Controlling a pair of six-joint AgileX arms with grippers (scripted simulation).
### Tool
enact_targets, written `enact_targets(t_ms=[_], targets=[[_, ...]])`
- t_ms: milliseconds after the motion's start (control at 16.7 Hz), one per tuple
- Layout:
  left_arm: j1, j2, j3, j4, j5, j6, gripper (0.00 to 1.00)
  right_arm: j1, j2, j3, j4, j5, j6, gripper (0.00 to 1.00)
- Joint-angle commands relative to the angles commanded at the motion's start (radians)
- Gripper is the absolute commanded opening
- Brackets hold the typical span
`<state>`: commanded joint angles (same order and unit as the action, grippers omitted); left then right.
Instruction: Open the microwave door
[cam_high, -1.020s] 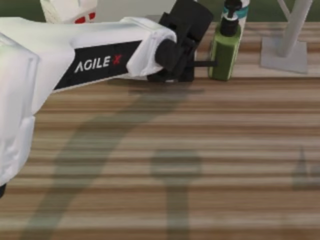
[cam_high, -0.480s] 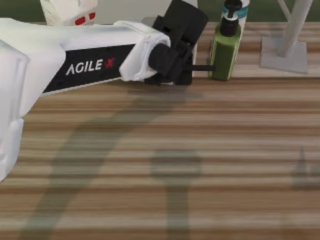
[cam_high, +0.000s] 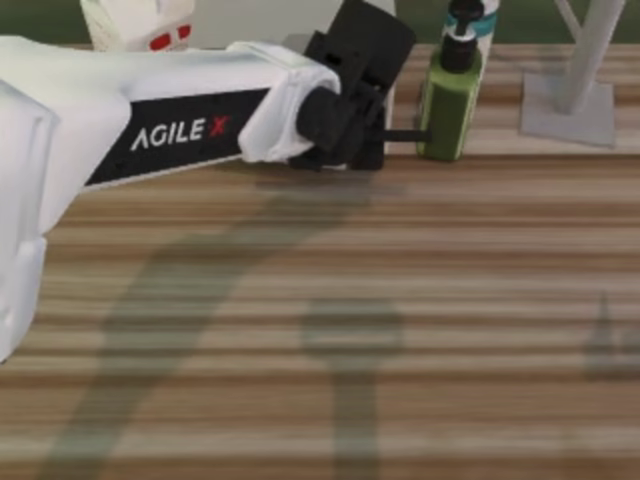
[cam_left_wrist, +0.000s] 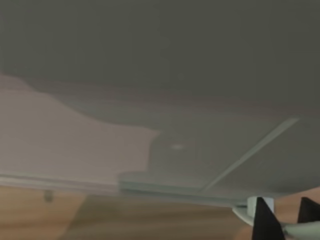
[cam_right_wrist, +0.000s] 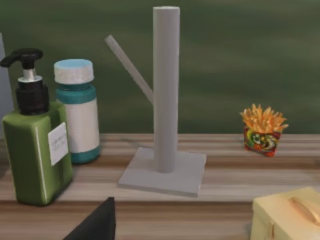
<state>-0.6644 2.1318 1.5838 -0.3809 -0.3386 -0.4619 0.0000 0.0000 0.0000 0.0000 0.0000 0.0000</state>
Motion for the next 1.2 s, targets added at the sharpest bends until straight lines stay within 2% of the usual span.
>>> enact_targets(t_ms=[900,1200], targets=[[0.0,0.0,0.0,0.0,0.0,0.0,0.0,0.0,0.0,0.0,0.0,0.0,0.0,1.0],[-0.001,-0.02,-0.029,0.02,0.019,0.021,0.0,0.0,0.0,0.0,0.0,0.0,0.0,1.0]])
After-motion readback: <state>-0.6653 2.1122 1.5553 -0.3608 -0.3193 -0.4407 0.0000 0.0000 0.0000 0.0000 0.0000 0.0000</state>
